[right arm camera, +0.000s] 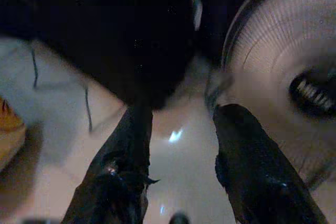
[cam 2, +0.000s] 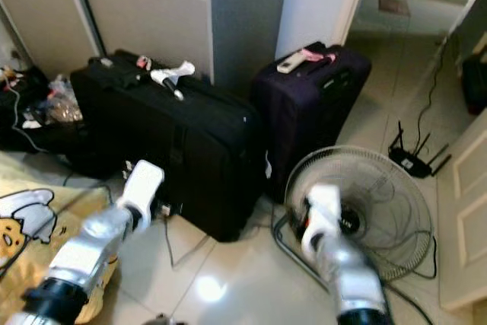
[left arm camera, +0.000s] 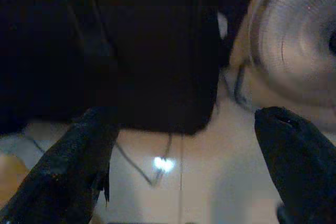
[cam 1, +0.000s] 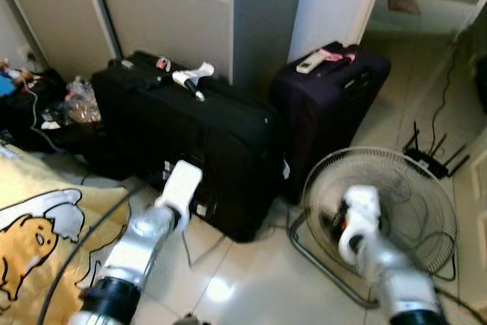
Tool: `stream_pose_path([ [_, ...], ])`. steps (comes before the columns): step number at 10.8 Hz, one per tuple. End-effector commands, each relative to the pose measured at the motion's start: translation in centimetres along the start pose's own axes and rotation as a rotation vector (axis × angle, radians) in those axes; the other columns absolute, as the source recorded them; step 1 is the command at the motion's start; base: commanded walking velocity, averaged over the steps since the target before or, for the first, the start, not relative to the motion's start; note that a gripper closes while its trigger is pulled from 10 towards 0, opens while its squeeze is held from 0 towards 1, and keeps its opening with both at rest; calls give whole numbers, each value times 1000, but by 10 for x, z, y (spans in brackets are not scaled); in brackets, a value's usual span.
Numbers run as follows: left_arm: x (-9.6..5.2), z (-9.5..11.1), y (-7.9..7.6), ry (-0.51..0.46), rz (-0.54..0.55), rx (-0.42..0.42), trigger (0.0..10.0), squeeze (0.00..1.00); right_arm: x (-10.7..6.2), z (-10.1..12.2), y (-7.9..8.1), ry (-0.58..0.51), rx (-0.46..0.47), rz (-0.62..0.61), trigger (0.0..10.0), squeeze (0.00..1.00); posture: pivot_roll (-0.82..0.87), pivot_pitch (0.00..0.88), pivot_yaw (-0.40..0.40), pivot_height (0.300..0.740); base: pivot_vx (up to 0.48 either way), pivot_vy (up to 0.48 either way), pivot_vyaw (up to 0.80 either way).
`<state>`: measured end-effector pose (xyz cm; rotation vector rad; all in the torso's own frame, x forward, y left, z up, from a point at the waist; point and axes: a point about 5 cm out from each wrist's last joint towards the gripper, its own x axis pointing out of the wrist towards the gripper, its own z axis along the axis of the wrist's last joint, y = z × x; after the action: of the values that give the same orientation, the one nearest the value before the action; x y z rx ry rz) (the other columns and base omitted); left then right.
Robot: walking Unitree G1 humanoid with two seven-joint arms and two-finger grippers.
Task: Clean up the room
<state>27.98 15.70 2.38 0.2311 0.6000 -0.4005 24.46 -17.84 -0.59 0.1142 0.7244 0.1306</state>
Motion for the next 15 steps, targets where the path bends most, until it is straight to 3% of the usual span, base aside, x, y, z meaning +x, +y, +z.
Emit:
stream_pose_path([
  [1,6,-24,-5,114,-29,0,10000,0,9,-7,1,31,40,11,10000,0,-17,0,17,740,0,0,0],
  [2,6,-54,-12,244,-58,28,10000,0,15,-24,-1,107,68,-16,10000,0,-9,0,19,740,0,0,0],
  [3,-4,-99,-23,406,-106,44,10000,0,16,-55,2,254,51,-28,10000,0,-2,0,29,740,0,0,0],
  [4,-12,-117,-27,451,-116,11,10000,0,14,-69,4,300,65,-41,10000,0,-1,0,39,740,0,0,0],
  [5,-22,-138,-35,495,-110,-101,10000,0,8,-96,6,378,71,-74,10000,0,8,0,46,740,0,0,0],
  [6,-35,-160,-46,552,-140,-144,10000,0,-1,-123,11,462,42,-77,10000,0,21,0,44,740,0,0,0],
  [8,-43,-172,-55,576,-158,-178,10000,0,-11,-144,15,509,65,-83,10000,0,32,0,38,740,0,0,0],
  [12,-41,-169,-63,555,-135,-244,10000,0,-25,-172,19,568,123,-123,10000,0,15,0,40,740,0,0,0],
  [15,-32,-160,-50,512,45,-435,10000,0,-22,-167,20,523,179,-162,10000,0,6,0,46,740,0,0,0],
])
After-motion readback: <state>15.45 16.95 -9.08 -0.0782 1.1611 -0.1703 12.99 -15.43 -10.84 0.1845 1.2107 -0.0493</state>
